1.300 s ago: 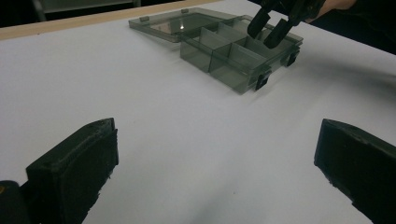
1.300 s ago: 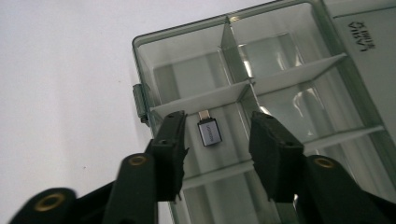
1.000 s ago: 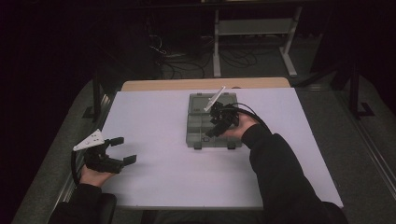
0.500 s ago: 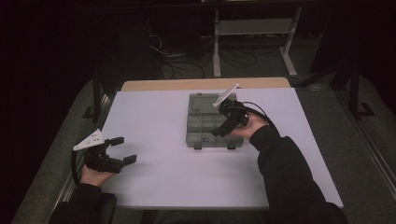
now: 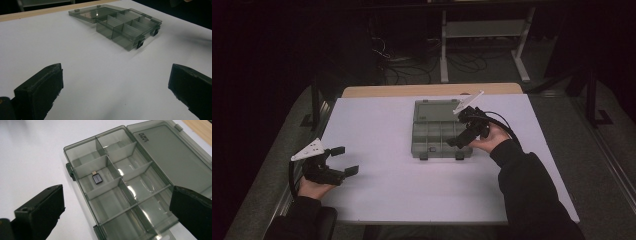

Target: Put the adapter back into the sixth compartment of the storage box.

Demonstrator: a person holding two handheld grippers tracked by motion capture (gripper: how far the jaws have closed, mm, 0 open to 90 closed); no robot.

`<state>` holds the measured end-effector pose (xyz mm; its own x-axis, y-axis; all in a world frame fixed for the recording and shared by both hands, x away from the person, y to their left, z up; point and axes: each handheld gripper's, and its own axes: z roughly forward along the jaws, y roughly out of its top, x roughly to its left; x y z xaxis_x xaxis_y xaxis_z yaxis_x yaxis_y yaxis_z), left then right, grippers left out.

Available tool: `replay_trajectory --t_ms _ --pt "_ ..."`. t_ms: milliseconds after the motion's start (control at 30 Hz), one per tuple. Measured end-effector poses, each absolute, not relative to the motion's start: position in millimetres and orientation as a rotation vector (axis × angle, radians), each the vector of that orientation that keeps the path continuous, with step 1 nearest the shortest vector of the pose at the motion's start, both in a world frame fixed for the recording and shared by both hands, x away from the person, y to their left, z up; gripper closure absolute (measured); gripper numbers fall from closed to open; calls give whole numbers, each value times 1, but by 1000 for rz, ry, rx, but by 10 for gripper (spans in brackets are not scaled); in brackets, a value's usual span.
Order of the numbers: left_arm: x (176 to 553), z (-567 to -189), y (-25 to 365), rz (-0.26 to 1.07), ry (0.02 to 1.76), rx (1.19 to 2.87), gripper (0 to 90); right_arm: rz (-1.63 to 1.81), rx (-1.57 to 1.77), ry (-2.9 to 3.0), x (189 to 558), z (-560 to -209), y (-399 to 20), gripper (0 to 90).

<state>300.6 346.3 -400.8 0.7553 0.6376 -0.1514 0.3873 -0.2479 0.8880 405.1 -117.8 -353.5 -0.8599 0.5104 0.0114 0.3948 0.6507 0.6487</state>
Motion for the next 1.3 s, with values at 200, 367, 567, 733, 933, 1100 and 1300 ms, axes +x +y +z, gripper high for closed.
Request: replay_trajectory --t_ms 200,367,567,733,933,1100,1300 --pt "301 -401 346 290 787 1873 0 1022 792 2672 402 -354 -129 0" --pt "301 -401 346 288 788 1873 0 1034 829 2652 397 -356 -140 0" --pt "301 -401 346 287 788 1874 0 1045 838 2639 393 -357 -148 0" --pt "301 -401 346 286 788 1875 0 1071 862 2621 387 -361 -160 0" --pt "302 -401 346 283 788 1876 0 1094 902 2603 381 -367 -173 0" --pt "302 -401 345 284 787 1878 0 1091 914 2600 379 -369 -175 0" --pt "302 -401 345 282 786 1879 0 1113 927 2579 366 -375 -187 0"
